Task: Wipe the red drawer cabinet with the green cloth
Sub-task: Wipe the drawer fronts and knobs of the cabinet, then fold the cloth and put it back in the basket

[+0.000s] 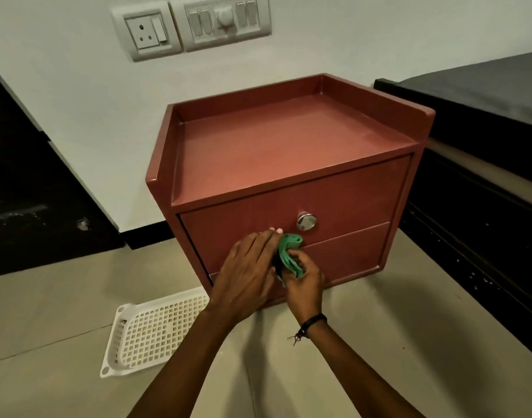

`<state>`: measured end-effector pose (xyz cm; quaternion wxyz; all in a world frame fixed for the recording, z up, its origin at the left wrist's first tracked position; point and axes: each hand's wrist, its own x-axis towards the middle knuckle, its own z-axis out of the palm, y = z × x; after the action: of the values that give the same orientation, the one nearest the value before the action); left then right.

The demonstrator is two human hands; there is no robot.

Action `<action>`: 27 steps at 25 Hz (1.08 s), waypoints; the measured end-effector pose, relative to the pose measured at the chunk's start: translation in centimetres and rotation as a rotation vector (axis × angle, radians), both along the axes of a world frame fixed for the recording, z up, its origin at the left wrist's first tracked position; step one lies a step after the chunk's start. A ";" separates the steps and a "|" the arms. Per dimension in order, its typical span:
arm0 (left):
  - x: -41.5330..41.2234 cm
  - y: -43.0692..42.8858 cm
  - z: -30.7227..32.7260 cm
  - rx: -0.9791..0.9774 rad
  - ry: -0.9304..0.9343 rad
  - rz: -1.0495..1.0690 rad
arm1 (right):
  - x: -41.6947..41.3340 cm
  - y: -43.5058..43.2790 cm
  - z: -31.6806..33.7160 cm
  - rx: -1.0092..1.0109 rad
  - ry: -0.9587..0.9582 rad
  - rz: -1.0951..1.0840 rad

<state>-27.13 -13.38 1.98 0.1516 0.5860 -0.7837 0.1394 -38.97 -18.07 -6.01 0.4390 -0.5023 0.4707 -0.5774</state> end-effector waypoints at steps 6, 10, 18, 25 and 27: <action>-0.3 -0.7 0.3 0.009 0.048 -0.038 | -1.0 1.1 1.1 -0.031 -0.030 0.197; -0.1 -0.5 0.2 0.041 0.244 -0.096 | -0.6 2.4 1.3 -0.092 0.047 0.241; 1.9 3.2 -0.1 -0.118 0.415 -0.088 | 1.5 5.9 2.9 -0.317 0.290 0.146; 9.2 11.3 1.4 -0.223 0.314 0.019 | 7.7 10.3 5.3 -0.535 0.441 0.234; 11.6 13.8 1.5 -0.166 0.371 0.116 | 9.4 11.1 5.7 -0.617 0.572 0.321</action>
<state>-15.51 0.43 3.43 0.3330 0.6311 -0.6931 0.1016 -29.61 -6.92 -0.28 0.2049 -0.8158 0.2948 -0.4534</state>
